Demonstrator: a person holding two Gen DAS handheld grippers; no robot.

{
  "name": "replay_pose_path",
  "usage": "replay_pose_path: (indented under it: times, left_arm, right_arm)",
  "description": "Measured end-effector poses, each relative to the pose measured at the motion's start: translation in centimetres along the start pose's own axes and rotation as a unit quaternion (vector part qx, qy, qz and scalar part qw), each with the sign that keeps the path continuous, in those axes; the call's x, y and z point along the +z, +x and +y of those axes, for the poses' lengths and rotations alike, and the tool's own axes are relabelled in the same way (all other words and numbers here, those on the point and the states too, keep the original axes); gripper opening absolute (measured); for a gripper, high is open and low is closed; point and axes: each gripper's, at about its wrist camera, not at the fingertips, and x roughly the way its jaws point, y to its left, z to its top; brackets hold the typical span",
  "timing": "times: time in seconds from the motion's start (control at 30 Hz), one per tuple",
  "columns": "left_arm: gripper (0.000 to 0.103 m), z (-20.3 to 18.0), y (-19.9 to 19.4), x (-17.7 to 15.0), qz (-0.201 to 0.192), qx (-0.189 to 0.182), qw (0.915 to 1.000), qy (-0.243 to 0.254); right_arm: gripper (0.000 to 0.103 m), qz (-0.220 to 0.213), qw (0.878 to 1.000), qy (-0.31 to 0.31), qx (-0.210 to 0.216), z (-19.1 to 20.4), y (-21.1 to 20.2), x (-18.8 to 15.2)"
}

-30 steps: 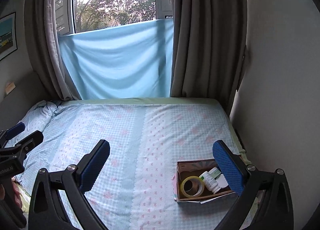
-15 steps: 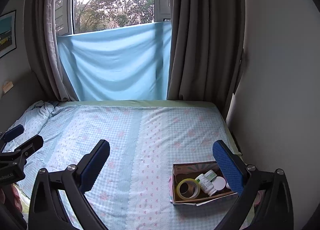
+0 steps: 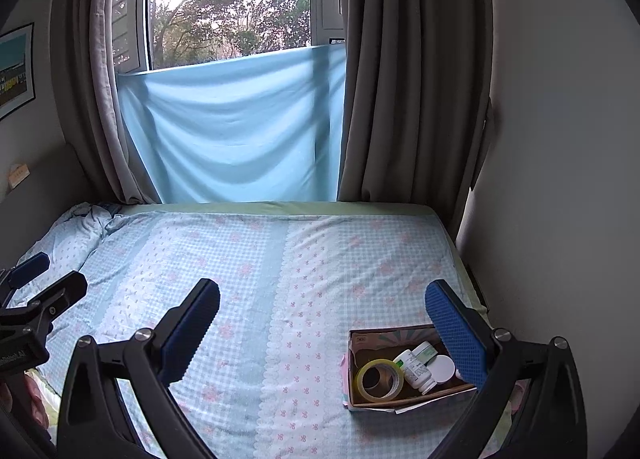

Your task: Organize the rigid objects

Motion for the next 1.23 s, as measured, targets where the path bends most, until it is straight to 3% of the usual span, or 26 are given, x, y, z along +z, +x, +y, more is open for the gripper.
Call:
replay_pose_path:
  times: [0.57, 0.9, 1.23]
  left_arm:
    - [0.103, -0.7, -0.4, 0.0, -0.01, 0.009, 0.9998, 0.014]
    - [0.103, -0.9, -1.0, 0.1, -0.037, 0.045, 0.9981, 0.019]
    - [0.103, -1.1, -1.1, 0.3, -0.055, 0.025, 0.998, 0.019]
  right_arm:
    - [0.102, -0.002, 1.0, 0.002, 0.0, -0.2, 0.1, 0.2]
    - [0.102, -0.002, 1.0, 0.007, -0.002, -0.2, 0.1, 0.2]
    - [0.102, 0.0, 1.0, 0.013, -0.008, 0.1, 0.3, 0.1]
